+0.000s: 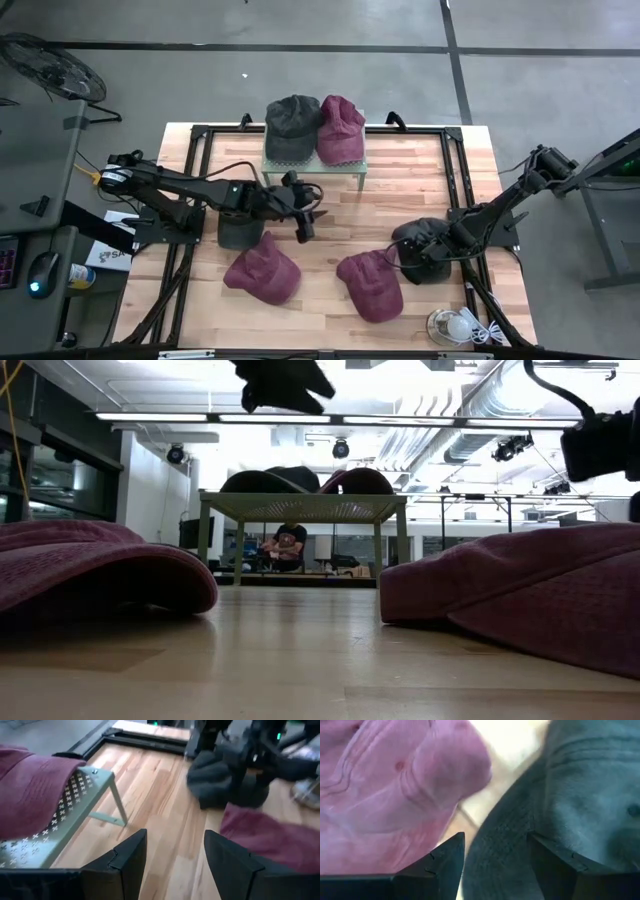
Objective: Pick & Place hat
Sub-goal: Stack the right maroon cap on top of the maroon cap on the shelf
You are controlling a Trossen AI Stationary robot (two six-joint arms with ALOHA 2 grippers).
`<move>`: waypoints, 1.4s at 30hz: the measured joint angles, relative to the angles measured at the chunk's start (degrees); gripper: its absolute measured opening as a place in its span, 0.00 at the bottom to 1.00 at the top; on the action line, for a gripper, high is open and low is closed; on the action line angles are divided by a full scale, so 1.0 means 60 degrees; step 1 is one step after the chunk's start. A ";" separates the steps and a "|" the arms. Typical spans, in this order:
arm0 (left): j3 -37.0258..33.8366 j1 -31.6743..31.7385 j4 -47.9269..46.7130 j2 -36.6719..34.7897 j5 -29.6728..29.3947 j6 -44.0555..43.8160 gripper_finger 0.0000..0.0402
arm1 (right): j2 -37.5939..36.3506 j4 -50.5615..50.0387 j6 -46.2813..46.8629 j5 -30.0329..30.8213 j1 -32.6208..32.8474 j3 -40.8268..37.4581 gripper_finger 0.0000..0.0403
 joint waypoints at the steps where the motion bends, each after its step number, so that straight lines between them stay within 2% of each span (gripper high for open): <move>1: 0.0000 0.0000 0.0104 0.0000 -0.0003 -0.0109 0.48 | 0.0000 0.0063 0.0224 -0.0178 0.0000 0.0000 0.51; 8: 0.0000 0.0000 0.0263 0.0000 0.0076 -0.1450 0.48 | -0.0085 0.1205 0.1742 -0.1338 -0.0084 -0.0004 0.51; 11: 0.0000 0.0000 0.0264 0.0000 0.0736 -0.1851 0.48 | -0.0295 0.2073 0.2136 -0.1467 -0.0230 -0.0004 0.51; 17: 0.0000 0.0000 -0.0078 0.0000 0.1615 -0.2123 0.48 | -0.0784 0.2919 0.2685 -0.0413 -0.0791 -0.0004 0.51; 23: 0.0000 0.0004 -0.0798 0.0000 0.2095 -0.1778 0.48 | -0.0564 0.3113 0.2754 0.0091 -0.0954 -0.0004 0.51; 32: 0.0000 0.0004 -0.1367 0.0000 0.2176 -0.2397 0.48 | 0.0001 0.2922 0.1686 0.0040 -0.0954 -0.0004 0.51; 42: 0.0000 0.0004 -0.1383 0.0000 0.0912 -0.4600 0.48 | 0.0029 0.2567 -0.0612 -0.0045 -0.0954 -0.0004 0.51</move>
